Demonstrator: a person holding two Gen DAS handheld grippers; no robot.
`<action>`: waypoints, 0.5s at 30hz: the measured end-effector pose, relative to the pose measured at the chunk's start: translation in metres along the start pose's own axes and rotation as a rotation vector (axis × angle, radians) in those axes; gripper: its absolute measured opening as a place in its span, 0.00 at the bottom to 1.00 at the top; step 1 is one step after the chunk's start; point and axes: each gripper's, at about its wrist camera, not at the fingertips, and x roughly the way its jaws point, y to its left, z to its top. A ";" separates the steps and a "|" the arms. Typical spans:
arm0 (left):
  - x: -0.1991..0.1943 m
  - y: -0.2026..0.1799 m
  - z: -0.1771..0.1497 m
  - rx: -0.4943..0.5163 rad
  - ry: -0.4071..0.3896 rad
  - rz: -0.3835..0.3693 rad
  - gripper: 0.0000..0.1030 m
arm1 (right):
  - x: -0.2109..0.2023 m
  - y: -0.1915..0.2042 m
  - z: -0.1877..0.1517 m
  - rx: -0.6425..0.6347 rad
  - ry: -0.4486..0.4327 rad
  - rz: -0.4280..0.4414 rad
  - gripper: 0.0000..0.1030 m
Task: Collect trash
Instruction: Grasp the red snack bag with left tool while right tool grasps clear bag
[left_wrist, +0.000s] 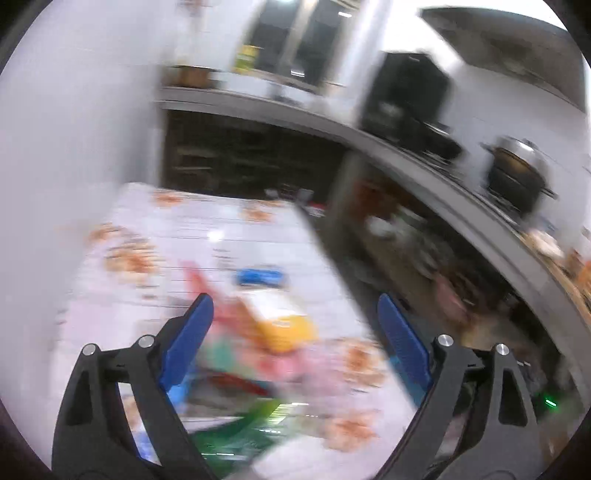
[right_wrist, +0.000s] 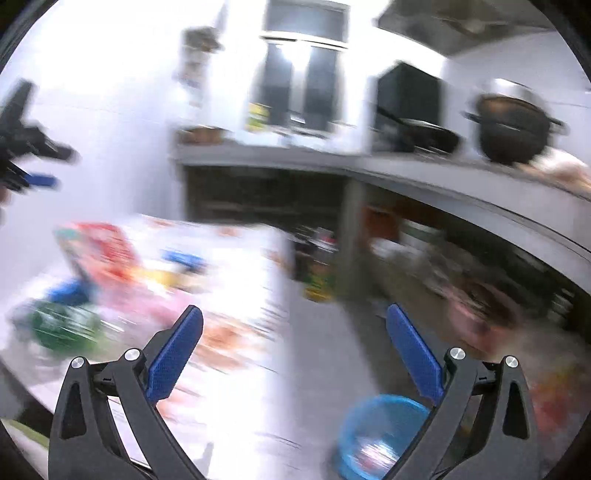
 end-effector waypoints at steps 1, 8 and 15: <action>0.000 0.012 -0.001 -0.013 -0.001 0.034 0.85 | 0.006 0.018 0.009 -0.010 -0.001 0.081 0.94; 0.012 0.074 -0.021 -0.131 0.052 0.013 0.85 | 0.061 0.100 0.024 -0.070 0.084 0.305 0.94; 0.024 0.084 -0.038 -0.177 0.067 -0.169 0.85 | 0.095 0.116 0.008 0.031 0.251 0.388 0.88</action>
